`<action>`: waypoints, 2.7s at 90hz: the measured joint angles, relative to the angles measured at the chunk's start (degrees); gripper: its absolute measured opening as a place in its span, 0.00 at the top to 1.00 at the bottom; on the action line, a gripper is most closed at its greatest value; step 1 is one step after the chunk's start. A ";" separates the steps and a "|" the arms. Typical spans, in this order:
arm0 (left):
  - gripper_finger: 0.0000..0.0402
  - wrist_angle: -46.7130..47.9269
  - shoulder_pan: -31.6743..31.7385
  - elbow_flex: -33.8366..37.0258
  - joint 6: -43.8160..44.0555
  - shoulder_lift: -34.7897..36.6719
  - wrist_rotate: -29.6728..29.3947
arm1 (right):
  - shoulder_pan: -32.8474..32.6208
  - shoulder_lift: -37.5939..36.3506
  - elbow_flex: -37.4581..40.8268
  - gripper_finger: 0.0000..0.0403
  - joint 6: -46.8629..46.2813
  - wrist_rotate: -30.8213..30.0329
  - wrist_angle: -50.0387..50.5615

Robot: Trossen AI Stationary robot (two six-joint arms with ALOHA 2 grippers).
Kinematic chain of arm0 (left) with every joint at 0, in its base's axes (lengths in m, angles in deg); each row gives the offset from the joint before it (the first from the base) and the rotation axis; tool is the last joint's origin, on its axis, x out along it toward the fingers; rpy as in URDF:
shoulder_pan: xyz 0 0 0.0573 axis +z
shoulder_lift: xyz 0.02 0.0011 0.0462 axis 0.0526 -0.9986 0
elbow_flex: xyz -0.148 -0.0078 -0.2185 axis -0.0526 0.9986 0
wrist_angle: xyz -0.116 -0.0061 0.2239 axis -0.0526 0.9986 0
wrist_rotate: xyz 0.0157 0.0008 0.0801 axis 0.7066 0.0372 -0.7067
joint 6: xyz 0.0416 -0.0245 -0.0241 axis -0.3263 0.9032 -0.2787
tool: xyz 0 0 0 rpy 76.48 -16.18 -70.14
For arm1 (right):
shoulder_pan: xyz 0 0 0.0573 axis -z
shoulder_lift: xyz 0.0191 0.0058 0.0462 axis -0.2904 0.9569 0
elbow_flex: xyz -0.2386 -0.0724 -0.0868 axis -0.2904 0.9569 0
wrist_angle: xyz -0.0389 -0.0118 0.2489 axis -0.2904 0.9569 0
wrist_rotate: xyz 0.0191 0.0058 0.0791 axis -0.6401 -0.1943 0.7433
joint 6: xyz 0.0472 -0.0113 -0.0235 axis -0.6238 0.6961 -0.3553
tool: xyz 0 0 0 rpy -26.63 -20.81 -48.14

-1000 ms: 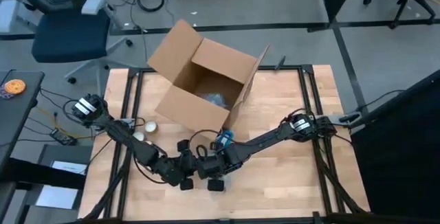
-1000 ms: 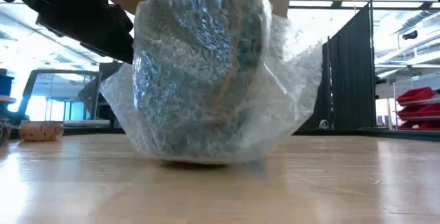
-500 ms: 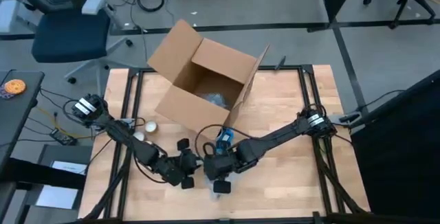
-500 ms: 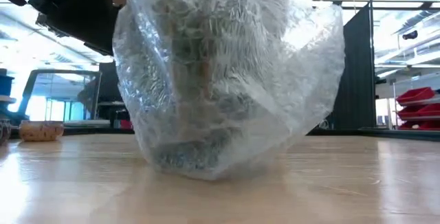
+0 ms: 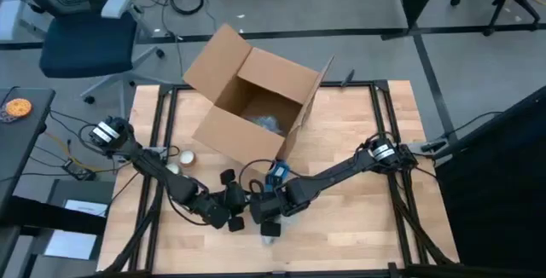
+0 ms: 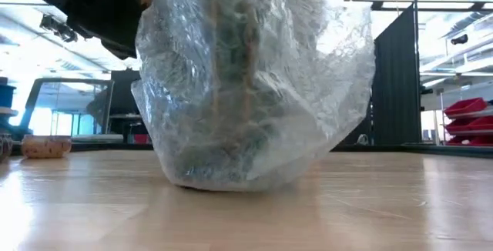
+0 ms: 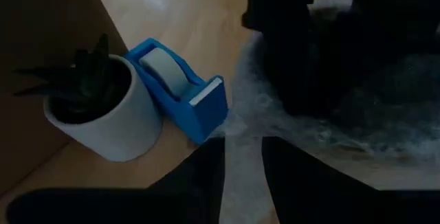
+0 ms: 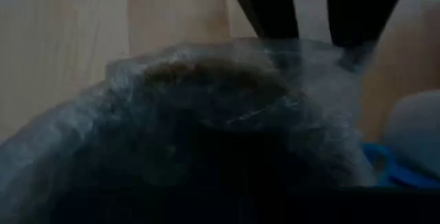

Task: Wrap mug
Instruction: Wrap the brown mug with the bubble wrap on the table

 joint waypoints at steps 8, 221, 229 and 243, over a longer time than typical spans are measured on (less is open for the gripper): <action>0.79 -0.62 0.04 0.00 -0.01 -0.01 -0.02 | -0.27 0.09 -0.23 1.00 0.03 0.31 0.21; 0.79 -27.53 2.66 0.09 -9.55 -11.98 -0.42 | -3.11 -3.83 2.90 0.99 -1.59 3.57 4.62; 0.79 -30.27 2.85 0.07 -11.15 -13.30 -0.25 | -3.17 -3.74 3.77 1.00 -1.62 4.76 3.88; 0.79 -30.95 2.86 0.07 -13.82 -13.44 0.90 | -3.73 -3.32 1.67 1.00 -0.97 4.57 6.16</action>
